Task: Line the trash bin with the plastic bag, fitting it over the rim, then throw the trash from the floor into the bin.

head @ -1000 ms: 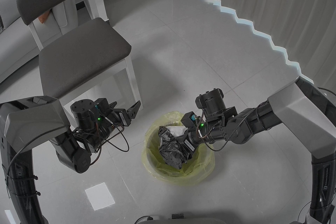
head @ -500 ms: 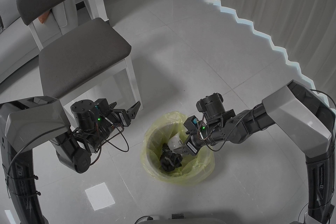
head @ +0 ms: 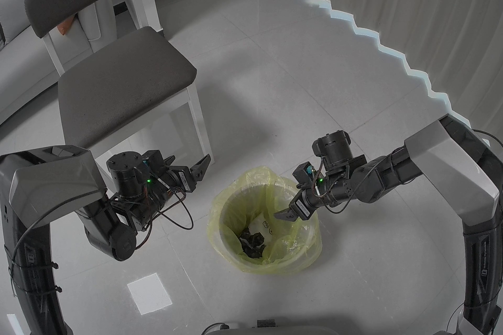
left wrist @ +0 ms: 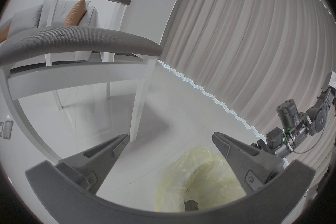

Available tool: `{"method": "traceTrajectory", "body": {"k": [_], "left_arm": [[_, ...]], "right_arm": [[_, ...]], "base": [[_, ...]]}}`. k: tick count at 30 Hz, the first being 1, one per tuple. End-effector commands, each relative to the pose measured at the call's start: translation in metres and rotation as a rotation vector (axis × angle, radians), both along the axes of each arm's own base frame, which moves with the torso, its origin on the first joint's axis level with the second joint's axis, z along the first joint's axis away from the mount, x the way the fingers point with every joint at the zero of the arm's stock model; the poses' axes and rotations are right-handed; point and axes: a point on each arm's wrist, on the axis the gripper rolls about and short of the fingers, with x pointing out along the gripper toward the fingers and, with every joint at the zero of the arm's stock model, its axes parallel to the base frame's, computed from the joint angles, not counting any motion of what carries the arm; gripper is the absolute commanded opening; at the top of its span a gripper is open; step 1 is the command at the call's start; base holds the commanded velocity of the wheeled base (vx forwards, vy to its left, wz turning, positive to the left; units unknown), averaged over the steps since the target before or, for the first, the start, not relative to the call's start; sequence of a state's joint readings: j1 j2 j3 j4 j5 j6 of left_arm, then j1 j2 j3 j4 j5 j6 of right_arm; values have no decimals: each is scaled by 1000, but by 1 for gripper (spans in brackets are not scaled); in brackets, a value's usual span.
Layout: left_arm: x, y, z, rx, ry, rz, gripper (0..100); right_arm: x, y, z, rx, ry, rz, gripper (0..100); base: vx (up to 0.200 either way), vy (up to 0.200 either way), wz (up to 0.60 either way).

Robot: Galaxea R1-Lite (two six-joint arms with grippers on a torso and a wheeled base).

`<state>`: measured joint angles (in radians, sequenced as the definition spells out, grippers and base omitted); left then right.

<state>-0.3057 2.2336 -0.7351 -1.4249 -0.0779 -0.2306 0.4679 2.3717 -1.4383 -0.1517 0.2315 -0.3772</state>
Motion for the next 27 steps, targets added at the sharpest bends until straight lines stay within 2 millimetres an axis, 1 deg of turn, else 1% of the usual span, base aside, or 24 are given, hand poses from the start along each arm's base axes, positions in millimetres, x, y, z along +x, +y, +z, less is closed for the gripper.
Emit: {"method": "traceTrajectory", "body": {"k": [1, 2, 3, 5, 9, 10, 11, 13, 17, 25, 27], "left_arm": [[0, 0, -5, 4, 15, 0, 100], [2, -1, -12, 12, 30, 0, 100], [4, -2, -17, 16, 37, 0, 100], [8, -4, -32, 28, 66, -1, 100], [32, -6, -68, 48, 126, 11, 100], [36, -6, -74, 52, 136, 14, 100], [39, -6, -75, 54, 137, 15, 100], [52, -5, -85, 72, 156, 24, 100], [66, -10, -95, 97, 178, 9, 100], [91, -19, -98, 116, 256, -48, 100], [97, -22, -102, 124, 268, -57, 100]], "right_arm": [[8, -13, 5, 6, -13, -34, 100], [13, -23, 4, 6, -12, -58, 100], [15, -28, 3, 4, -9, -69, 100], [18, -37, 2, 4, -8, -90, 100], [20, -55, 0, -6, 8, -127, 100], [20, -58, 0, -7, 8, -133, 100], [20, -60, -1, -9, 10, -135, 100], [18, -67, -1, -15, 15, -145, 100], [20, -74, 0, -20, 8, -154, 100], [20, -77, -2, -22, 14, -162, 100], [22, -81, -2, -23, 16, -171, 100]], "base": [[0, 0, 0], [0, 0, 0], [0, 0, 0], [0, 0, 0], [0, 0, 0], [0, 0, 0], [0, 0, 0], [0, 0, 0], [0, 0, 0], [0, 0, 0], [0, 0, 0]]}}
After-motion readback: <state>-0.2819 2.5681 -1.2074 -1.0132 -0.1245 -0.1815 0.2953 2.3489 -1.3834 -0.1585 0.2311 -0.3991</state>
